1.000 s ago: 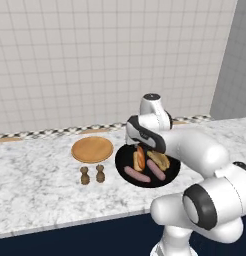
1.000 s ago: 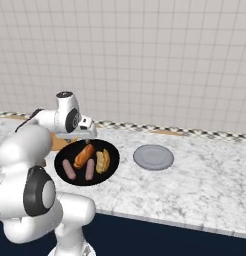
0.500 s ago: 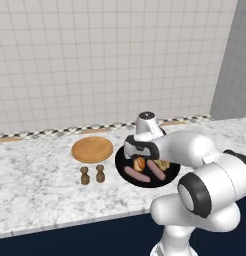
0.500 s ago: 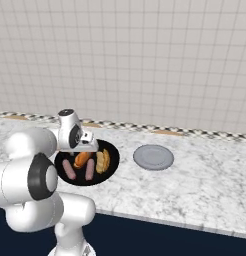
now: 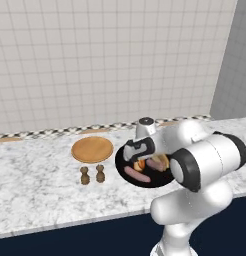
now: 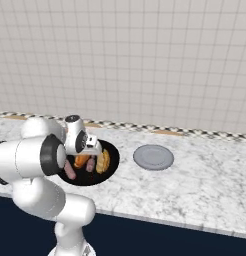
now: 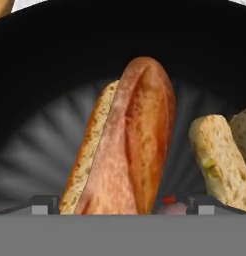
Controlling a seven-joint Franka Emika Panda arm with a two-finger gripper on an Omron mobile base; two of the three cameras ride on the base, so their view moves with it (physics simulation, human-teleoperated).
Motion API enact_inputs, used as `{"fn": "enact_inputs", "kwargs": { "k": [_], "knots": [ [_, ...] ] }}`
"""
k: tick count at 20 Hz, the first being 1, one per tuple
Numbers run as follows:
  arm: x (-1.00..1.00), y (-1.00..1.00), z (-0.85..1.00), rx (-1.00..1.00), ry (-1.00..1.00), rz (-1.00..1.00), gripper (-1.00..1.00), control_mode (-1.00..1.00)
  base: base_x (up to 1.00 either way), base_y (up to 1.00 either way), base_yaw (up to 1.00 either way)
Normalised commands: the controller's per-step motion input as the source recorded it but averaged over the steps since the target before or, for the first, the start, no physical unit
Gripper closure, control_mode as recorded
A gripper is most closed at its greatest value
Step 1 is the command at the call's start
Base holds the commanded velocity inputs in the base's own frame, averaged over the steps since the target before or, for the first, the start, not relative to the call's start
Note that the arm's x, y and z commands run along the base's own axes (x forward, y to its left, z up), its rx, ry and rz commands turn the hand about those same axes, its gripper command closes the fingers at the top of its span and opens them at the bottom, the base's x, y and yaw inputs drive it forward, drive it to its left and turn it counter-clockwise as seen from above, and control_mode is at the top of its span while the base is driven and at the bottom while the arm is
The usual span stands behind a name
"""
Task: Place one bun and one sausage from the bowl on each plate.
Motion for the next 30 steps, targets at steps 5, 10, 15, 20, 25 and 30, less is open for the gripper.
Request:
{"fn": "enact_inputs", "kwargs": {
  "k": [5, 10, 15, 20, 25, 30],
  "knots": [
    [0.06, 0.12, -0.22, 0.02, 0.05, 0.00, 1.00, -1.00, 0.00, 0.00, 0.00],
    [-0.20, 0.02, 0.04, 0.06, -0.01, 0.00, 1.00, -1.00, 0.00, 0.00, 0.00],
    [-0.64, 0.01, 0.92, 0.19, -0.08, 0.00, 1.00, -1.00, 0.00, 0.00, 0.00],
    [-0.12, 0.71, 0.97, 0.13, -0.01, 0.00, 1.00, -1.00, 0.00, 0.00, 0.00],
    [0.23, 1.00, 0.53, 0.01, 0.00, -0.05, 1.00, -1.00, 0.00, 0.00, 0.00],
    [0.60, 0.99, 0.02, -0.02, 0.01, -0.13, 1.00, -1.00, 0.00, 0.00, 0.00]
  ]
}}
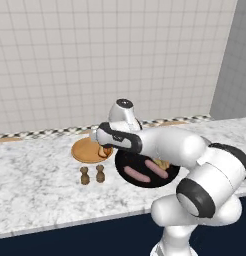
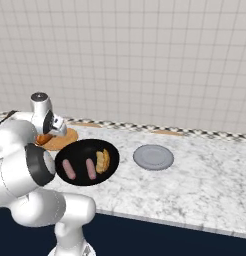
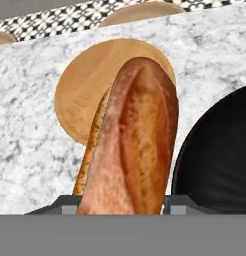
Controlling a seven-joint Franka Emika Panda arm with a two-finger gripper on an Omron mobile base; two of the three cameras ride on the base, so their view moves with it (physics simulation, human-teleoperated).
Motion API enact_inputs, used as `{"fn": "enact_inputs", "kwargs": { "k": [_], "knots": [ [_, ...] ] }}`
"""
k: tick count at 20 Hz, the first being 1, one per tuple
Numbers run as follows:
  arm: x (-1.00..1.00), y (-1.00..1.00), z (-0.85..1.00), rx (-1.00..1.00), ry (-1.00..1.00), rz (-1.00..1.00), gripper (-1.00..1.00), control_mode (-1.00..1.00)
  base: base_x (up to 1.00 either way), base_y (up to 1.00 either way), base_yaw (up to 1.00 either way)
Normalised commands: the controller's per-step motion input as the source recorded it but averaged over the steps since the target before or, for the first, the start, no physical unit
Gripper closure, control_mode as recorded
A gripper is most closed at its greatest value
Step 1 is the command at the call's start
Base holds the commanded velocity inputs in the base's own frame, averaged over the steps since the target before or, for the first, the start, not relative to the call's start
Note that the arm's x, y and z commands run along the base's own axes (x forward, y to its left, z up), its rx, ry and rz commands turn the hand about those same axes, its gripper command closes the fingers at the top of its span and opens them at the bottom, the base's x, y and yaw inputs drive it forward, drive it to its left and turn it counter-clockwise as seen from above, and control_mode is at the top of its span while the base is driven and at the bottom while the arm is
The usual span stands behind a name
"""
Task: Place one bun and one sausage from the bowl on each plate.
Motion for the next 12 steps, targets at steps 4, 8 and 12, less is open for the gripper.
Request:
{"fn": "enact_inputs", "kwargs": {
  "k": [4, 8, 12],
  "knots": [
    [0.64, 0.79, -0.03, -0.06, 0.07, -0.17, 1.00, -1.00, 0.00, 0.00, 0.00],
    [0.65, 0.41, -0.25, -0.09, 0.12, -0.21, 1.00, -1.00, 0.00, 0.00, 0.00],
    [0.73, 0.21, -0.36, -0.06, 0.14, -0.20, 1.00, -1.00, 0.00, 0.00, 0.00]
  ]
}}
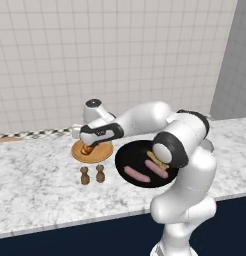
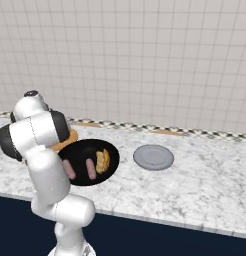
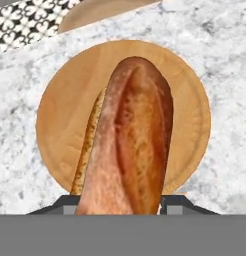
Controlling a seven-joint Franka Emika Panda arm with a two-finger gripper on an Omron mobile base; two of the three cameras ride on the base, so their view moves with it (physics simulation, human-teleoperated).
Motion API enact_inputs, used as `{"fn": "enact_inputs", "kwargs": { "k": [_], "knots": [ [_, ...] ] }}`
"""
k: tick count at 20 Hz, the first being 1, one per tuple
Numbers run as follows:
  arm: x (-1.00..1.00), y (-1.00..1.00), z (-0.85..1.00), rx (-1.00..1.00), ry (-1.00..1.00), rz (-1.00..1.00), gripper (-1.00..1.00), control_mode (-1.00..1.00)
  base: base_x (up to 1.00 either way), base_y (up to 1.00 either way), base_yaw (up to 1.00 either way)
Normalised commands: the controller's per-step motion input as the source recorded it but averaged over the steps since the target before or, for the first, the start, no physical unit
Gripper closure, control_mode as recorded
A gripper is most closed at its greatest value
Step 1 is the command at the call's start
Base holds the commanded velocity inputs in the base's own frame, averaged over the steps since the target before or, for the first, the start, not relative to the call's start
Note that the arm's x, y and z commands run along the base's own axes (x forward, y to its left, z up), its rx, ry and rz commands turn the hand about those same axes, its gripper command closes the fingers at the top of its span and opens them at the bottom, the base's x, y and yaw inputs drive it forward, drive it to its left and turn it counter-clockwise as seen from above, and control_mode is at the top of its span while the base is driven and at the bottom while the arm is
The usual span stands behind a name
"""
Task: Place one bun and one sausage from the bowl on each plate.
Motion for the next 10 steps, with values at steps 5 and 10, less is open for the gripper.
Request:
{"fn": "enact_inputs", "kwargs": {
  "k": [5, 10],
  "knots": [
    [0.49, 0.01, -0.48, -0.01, 0.09, -0.16, 1.00, -1.00, 0.00, 0.00, 0.00],
    [0.12, -0.05, -0.28, 0.00, 0.01, -0.09, -1.00, -1.00, 0.00, 0.00, 0.00]
  ]
}}
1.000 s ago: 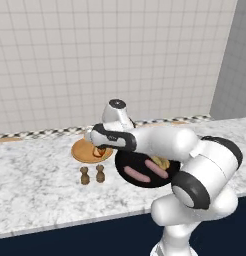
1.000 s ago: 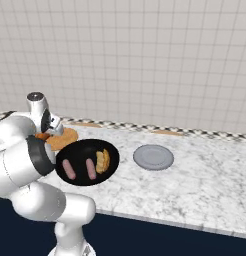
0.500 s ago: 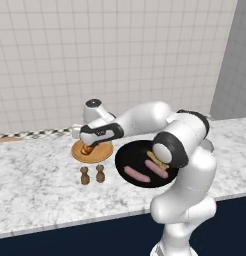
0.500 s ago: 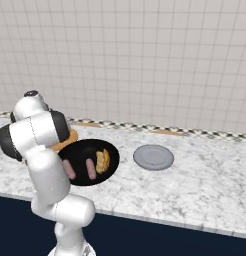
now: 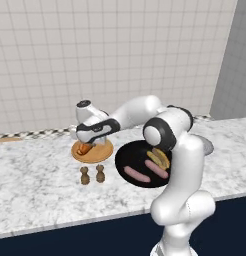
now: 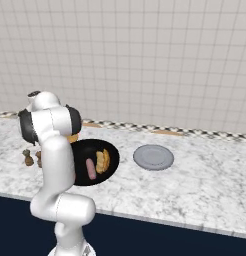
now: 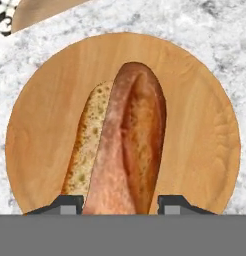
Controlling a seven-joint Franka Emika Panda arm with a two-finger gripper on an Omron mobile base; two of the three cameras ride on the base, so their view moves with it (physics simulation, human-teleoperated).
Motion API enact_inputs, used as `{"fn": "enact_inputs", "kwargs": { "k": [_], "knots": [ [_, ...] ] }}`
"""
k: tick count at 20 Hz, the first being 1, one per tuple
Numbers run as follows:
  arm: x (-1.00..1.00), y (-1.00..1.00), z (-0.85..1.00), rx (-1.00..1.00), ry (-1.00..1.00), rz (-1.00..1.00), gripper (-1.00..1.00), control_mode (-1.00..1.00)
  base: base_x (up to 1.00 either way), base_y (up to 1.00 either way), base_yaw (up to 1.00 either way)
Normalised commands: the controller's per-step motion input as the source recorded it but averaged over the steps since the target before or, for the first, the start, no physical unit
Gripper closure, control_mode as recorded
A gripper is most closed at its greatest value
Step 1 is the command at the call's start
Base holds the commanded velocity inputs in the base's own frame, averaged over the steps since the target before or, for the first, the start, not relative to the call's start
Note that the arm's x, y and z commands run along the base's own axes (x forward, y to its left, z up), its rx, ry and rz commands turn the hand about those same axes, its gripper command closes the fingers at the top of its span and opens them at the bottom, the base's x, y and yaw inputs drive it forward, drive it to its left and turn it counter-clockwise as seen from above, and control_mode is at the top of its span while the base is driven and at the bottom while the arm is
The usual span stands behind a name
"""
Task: Place one bun and one sausage from the bowl on each plate.
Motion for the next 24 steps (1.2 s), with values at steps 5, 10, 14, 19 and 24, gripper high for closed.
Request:
{"fn": "enact_inputs", "kwargs": {
  "k": [5, 10, 14, 19, 24],
  "knots": [
    [0.00, -0.24, 0.02, 0.06, 0.00, -0.01, -1.00, -1.00, 0.00, 0.00, 0.00],
    [-0.52, -0.75, 0.78, 0.16, -0.07, 0.00, -1.00, -1.00, 0.00, 0.00, 0.00],
    [-0.92, -1.00, 0.70, 0.15, 0.00, 0.05, -1.00, -1.00, 0.00, 0.00, 0.00],
    [-0.89, -1.00, 0.45, 0.06, 0.03, 0.12, -1.00, -1.00, 0.00, 0.00, 0.00],
    [-0.73, -0.94, 0.11, 0.00, 0.18, 0.23, -1.00, -1.00, 0.00, 0.00, 0.00]
  ]
}}
